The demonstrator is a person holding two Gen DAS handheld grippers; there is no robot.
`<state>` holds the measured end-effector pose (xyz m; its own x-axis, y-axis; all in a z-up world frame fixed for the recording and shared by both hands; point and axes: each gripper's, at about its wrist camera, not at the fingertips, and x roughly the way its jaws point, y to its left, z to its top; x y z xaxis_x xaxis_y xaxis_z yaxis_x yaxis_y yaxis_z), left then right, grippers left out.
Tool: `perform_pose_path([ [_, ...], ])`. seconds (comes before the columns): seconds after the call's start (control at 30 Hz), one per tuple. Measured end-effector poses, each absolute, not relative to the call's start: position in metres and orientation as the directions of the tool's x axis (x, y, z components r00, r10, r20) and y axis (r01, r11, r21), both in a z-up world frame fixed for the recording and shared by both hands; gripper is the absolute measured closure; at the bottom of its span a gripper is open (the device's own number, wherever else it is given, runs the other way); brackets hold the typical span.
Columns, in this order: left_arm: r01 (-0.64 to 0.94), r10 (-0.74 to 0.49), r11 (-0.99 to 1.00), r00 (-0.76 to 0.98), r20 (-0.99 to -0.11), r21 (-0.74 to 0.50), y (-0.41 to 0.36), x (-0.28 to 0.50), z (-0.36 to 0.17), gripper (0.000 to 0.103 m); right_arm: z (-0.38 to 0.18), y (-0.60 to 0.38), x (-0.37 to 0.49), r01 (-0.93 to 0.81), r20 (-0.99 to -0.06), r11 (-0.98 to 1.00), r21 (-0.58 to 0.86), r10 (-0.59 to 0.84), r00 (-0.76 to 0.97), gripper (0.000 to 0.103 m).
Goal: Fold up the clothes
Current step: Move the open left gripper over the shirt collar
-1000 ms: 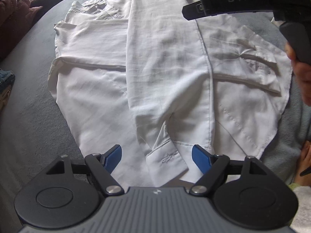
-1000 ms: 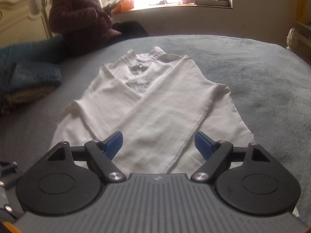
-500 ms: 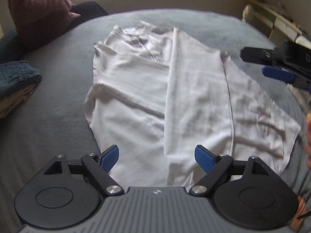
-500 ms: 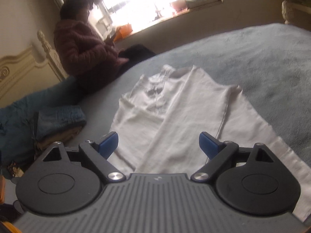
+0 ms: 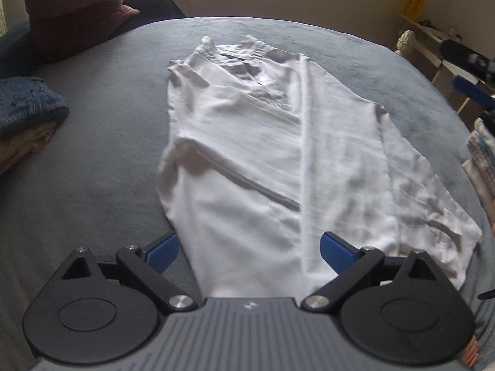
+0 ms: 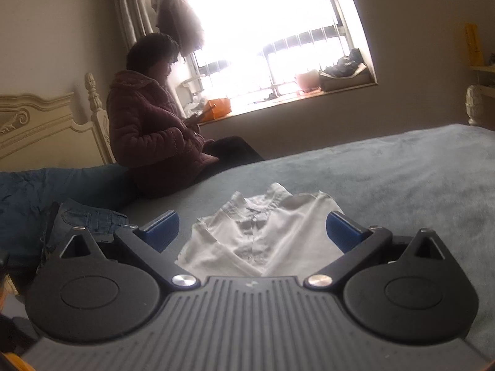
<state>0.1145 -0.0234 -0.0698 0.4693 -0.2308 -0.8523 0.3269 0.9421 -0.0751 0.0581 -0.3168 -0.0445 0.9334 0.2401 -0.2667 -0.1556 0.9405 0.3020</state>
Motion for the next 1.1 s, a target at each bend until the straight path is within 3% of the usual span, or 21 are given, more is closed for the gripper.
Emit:
perform_pose_path([
  [0.13, 0.288, -0.078, 0.954, 0.496, -0.865, 0.079, -0.022, 0.153, -0.051, 0.005, -0.041, -0.318, 0.067, -0.202, -0.215, 0.927, 0.315, 0.277, 0.936, 0.001],
  [0.3, 0.139, 0.08, 0.975, 0.512, -0.855, 0.175, -0.018, 0.173, -0.057, 0.005, -0.053, -0.326, 0.068, -0.218, -0.211, 0.93, 0.296, 0.286, 0.935, 0.001],
  [0.47, -0.036, 0.241, 0.969, 0.367, -0.899, 0.245, -0.01, 0.176, -0.081, 0.006, -0.076, -0.329, 0.066, -0.247, -0.237, 0.935, 0.255, 0.309, 0.921, 0.001],
  [0.6, -0.146, 0.349, 0.935, 0.246, -0.904, 0.322, -0.013, 0.168, -0.075, 0.012, -0.084, -0.333, 0.07, -0.287, -0.231, 0.902, 0.322, 0.368, 0.901, 0.001],
  [0.77, -0.304, 0.333, 0.914, 0.183, -0.925, 0.269, -0.04, 0.145, -0.017, 0.011, -0.078, -0.343, 0.075, -0.344, -0.183, 0.843, 0.414, 0.447, 0.876, 0.001],
  [0.83, -0.327, 0.367, 0.899, 0.203, -0.908, 0.29, -0.051, 0.139, -0.001, 0.004, -0.075, -0.347, 0.072, -0.354, -0.17, 0.838, 0.416, 0.454, 0.875, 0.001],
  [1.1, -0.31, 0.334, 0.918, 0.275, -0.901, 0.246, -0.06, 0.143, -0.017, 0.005, -0.067, -0.367, 0.049, -0.304, -0.183, 0.877, 0.372, 0.39, 0.902, 0.001],
])
